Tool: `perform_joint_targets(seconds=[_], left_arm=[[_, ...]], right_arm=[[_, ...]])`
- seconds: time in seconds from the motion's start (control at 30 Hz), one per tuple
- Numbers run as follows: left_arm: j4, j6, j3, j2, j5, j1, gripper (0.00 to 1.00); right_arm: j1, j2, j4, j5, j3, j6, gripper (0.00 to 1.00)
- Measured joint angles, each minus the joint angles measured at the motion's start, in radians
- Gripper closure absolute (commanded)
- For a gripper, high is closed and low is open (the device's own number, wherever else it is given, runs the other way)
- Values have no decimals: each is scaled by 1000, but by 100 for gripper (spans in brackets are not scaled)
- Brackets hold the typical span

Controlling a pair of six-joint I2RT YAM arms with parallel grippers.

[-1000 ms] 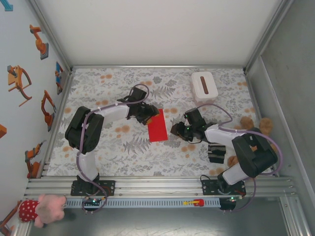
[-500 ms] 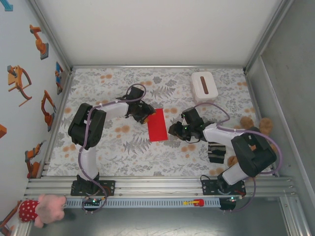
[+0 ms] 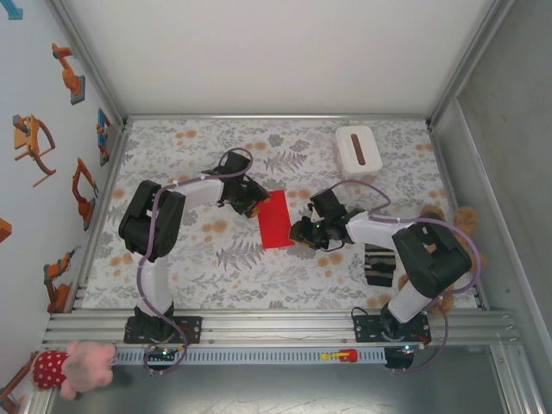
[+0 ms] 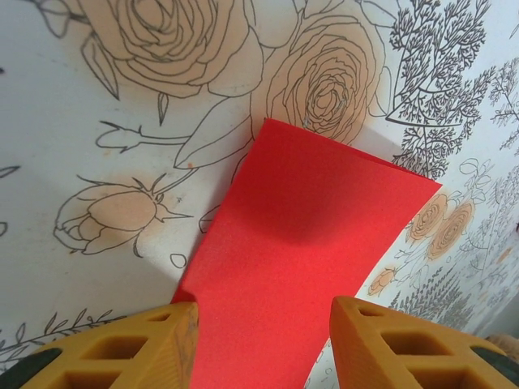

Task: Fold a paper plane with a square sheet of paper (pick it up from the middle)

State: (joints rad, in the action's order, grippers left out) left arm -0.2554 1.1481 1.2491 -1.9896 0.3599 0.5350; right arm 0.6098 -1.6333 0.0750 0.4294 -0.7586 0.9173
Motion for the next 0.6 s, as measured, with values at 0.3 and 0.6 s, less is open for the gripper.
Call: perform_joint_targets(seconds=[0.3,0.6], left_arm=[[-6,4,0,-3,2,-3,57],[-8,4,2,-6,13,-6,57]], right_arm=[[1,-40,8,0,-32,-20,68],[2,-95,33,-17,-102,-63,68]])
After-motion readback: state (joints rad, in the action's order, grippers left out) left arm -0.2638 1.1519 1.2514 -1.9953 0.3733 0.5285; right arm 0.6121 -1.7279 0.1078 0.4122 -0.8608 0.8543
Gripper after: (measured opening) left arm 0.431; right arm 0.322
